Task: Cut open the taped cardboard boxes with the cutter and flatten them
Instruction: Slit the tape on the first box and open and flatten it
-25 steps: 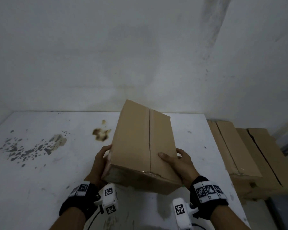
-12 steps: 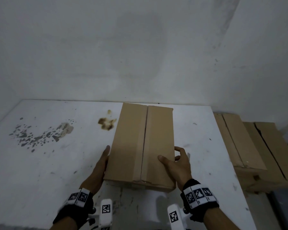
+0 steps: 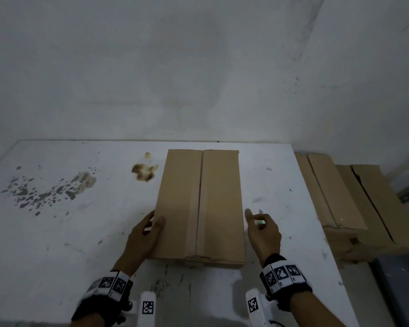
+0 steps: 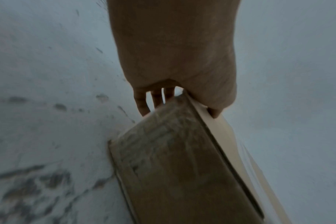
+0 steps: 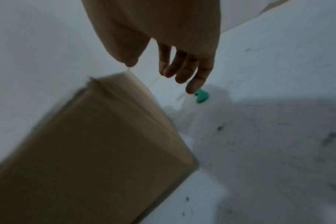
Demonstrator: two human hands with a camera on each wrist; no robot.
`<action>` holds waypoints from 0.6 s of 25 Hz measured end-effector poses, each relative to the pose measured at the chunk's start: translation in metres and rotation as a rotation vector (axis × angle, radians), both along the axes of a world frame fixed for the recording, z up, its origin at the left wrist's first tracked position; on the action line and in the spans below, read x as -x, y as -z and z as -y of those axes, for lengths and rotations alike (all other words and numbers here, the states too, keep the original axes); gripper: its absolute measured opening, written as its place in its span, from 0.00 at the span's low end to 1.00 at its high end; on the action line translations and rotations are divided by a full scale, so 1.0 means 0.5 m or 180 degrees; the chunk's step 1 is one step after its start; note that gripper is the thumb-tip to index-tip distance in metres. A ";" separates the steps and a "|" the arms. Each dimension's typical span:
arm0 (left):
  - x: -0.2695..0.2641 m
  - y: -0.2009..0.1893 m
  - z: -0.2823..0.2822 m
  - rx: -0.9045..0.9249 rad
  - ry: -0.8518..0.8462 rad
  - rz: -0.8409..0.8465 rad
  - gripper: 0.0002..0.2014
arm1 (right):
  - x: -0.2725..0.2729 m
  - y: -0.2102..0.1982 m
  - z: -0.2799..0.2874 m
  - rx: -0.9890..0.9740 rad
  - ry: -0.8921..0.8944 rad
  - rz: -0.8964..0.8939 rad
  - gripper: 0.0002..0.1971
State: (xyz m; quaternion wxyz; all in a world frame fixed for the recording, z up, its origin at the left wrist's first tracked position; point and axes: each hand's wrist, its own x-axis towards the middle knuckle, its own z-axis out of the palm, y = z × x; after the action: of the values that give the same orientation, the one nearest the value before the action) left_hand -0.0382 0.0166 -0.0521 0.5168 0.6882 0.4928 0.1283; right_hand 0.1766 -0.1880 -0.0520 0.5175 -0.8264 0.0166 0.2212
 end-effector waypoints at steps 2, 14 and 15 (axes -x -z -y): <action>-0.006 0.014 0.020 -0.0017 -0.0059 0.0107 0.28 | -0.019 0.013 0.020 0.0220 0.0141 0.0087 0.21; -0.090 0.008 -0.026 -0.2034 0.1787 -0.0297 0.24 | -0.086 0.063 0.044 0.1649 -0.1160 0.0177 0.21; -0.107 0.000 -0.025 -0.2170 0.1755 -0.0467 0.28 | -0.092 0.058 0.042 0.1520 -0.1074 0.0065 0.20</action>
State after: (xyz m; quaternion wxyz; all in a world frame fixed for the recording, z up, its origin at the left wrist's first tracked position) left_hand 0.0152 0.0293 -0.0521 0.2389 0.9322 0.2559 0.0917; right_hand 0.2227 -0.2089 -0.0811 0.2644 -0.9181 -0.0747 0.2856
